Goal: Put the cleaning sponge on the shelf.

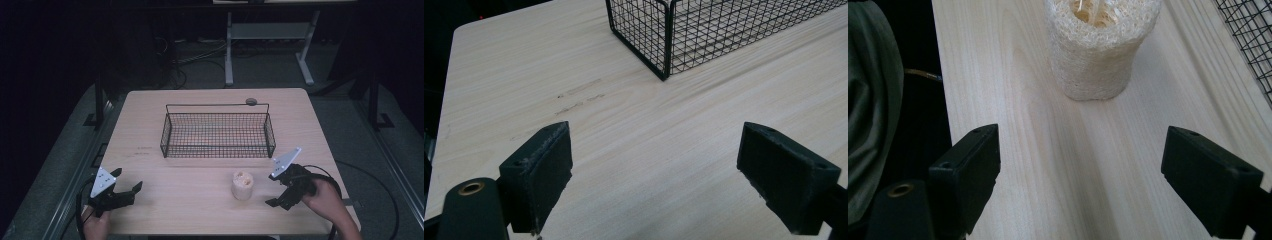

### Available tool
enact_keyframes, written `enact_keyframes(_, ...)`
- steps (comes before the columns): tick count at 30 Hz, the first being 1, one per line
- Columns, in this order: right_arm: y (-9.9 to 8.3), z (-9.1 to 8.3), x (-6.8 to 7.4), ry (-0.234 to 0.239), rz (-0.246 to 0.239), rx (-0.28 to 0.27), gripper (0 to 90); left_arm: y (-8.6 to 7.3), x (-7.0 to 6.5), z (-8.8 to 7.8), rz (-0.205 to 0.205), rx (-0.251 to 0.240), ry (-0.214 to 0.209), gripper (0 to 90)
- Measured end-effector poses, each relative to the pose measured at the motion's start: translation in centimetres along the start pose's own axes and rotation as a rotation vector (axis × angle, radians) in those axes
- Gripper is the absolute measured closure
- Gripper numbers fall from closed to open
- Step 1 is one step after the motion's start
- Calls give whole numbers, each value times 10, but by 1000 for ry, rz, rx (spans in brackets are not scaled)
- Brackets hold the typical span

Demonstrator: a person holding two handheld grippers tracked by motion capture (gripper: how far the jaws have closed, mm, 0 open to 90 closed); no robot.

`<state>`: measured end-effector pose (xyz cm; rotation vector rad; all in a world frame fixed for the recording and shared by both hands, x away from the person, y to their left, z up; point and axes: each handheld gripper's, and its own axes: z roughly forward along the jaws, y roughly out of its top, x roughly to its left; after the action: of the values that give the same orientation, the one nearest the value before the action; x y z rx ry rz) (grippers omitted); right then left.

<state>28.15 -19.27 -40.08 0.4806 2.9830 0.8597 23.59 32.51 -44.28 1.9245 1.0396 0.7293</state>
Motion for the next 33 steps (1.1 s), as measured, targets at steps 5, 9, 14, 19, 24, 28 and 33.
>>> enact_keyframes(5, 5, 2, -1, 9, -4, 5, 153, 0, 1, 0, -1, 0, 2, 137)
enact_keyframes(9, 7, 4, -1, 11, -3, 17, 153, 0, 1, -1, -3, 0, 2, 137)
enact_keyframes(14, 12, 5, -1, 11, 1, 29, 149, 0, 1, -1, -3, -1, 3, 137)
enact_keyframes(19, 16, 6, -1, 13, -5, 35, 148, 0, 1, -1, -1, 0, 3, 137)
enact_keyframes(24, 20, 7, -1, 7, 3, 44, 148, 0, 1, -1, -4, -1, 4, 137)
enact_keyframes(28, 23, 7, 0, 4, -2, 42, 148, 0, 1, -1, -9, -2, 4, 137)
enact_keyframes(33, 26, 8, 0, 9, -12, 53, 148, 0, 1, -1, -5, -2, 3, 137)
